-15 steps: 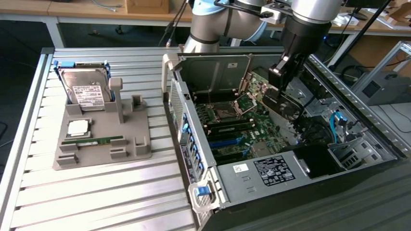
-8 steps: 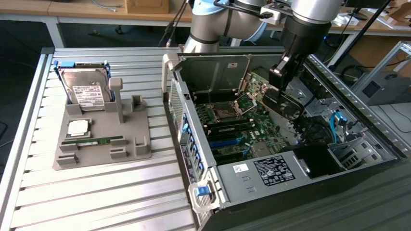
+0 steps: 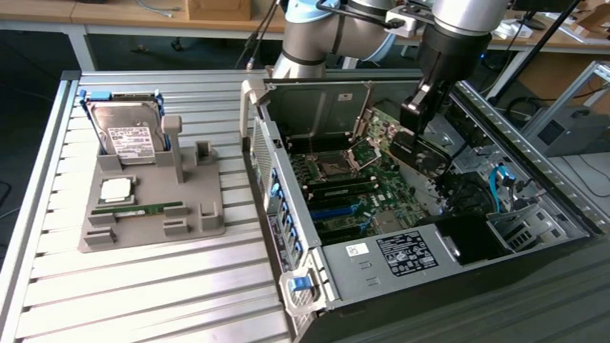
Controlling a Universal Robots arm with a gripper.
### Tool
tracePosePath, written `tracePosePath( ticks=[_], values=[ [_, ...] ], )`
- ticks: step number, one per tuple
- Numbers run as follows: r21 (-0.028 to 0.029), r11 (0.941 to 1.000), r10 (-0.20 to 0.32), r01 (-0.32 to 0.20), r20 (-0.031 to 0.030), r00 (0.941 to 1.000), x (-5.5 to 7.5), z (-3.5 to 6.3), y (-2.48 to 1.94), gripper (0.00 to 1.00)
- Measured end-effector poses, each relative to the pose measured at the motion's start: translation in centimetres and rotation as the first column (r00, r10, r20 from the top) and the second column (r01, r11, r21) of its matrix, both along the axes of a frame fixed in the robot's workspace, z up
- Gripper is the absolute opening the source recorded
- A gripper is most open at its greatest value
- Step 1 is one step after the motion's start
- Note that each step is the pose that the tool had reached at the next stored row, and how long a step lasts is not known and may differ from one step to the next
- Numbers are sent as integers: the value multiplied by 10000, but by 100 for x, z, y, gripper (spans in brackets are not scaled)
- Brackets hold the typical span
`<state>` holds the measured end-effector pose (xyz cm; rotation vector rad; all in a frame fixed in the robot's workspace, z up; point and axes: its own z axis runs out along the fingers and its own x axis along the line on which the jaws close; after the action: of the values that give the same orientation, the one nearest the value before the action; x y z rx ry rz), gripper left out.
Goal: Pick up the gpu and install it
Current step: 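Insert the gpu into the slot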
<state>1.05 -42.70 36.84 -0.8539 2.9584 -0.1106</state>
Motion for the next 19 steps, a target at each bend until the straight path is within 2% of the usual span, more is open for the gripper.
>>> tracePosePath(
  ticks=[10, 19],
  values=[
    [0, 9992, 396, -396, 0, 9992, 0, -4, 0, 27],
    [1, 9963, 864, -864, 0, 9963, 0, -10, 0, 27]
  ],
)
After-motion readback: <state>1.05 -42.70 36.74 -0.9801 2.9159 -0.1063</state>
